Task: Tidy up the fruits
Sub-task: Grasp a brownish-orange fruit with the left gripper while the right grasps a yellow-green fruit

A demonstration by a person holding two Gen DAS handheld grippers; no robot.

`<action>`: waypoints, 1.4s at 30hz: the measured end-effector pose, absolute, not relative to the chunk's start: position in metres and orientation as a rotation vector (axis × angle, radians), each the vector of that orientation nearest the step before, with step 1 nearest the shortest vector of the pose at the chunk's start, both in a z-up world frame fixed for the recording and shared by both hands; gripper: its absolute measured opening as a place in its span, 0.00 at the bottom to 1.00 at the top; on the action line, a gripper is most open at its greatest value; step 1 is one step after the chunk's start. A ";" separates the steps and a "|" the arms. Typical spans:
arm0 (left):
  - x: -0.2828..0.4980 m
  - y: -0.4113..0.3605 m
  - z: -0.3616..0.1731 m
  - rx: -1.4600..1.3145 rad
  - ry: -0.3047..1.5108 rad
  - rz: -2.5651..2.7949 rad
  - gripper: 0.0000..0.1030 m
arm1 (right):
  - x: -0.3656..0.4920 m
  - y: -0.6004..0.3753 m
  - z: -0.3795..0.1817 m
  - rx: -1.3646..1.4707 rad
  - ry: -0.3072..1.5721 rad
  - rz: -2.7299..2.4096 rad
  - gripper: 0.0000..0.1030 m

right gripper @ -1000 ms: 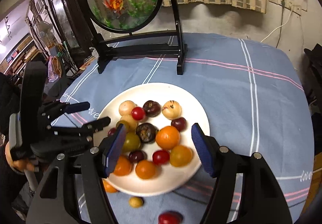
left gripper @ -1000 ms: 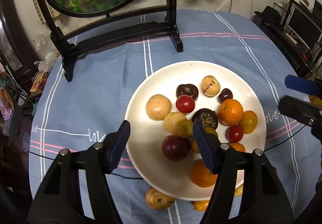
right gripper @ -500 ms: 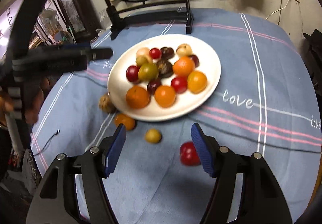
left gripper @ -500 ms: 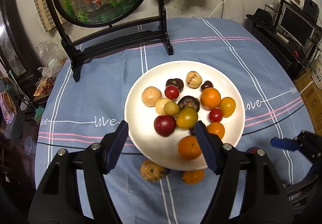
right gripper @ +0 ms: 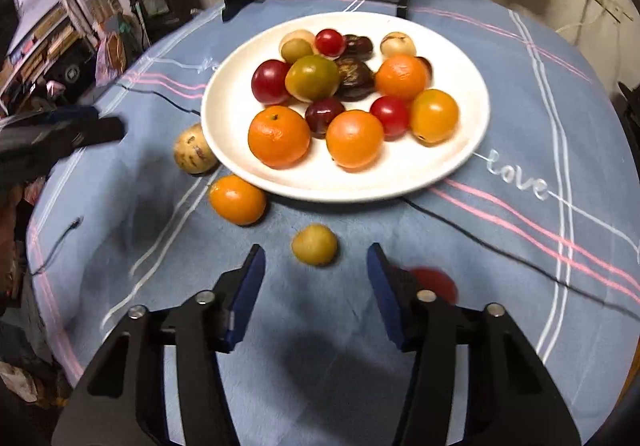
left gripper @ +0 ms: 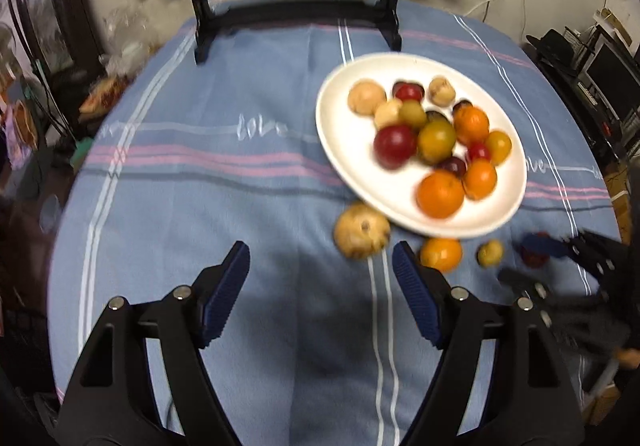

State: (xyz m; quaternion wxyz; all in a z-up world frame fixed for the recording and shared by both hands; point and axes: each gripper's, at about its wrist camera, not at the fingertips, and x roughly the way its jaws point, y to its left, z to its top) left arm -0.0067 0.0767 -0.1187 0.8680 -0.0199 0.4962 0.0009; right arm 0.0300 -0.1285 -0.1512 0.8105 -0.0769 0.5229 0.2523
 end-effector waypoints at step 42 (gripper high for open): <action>0.007 0.004 -0.112 0.074 1.022 -0.209 0.37 | 0.010 -0.157 -0.098 -0.028 1.041 0.563 0.26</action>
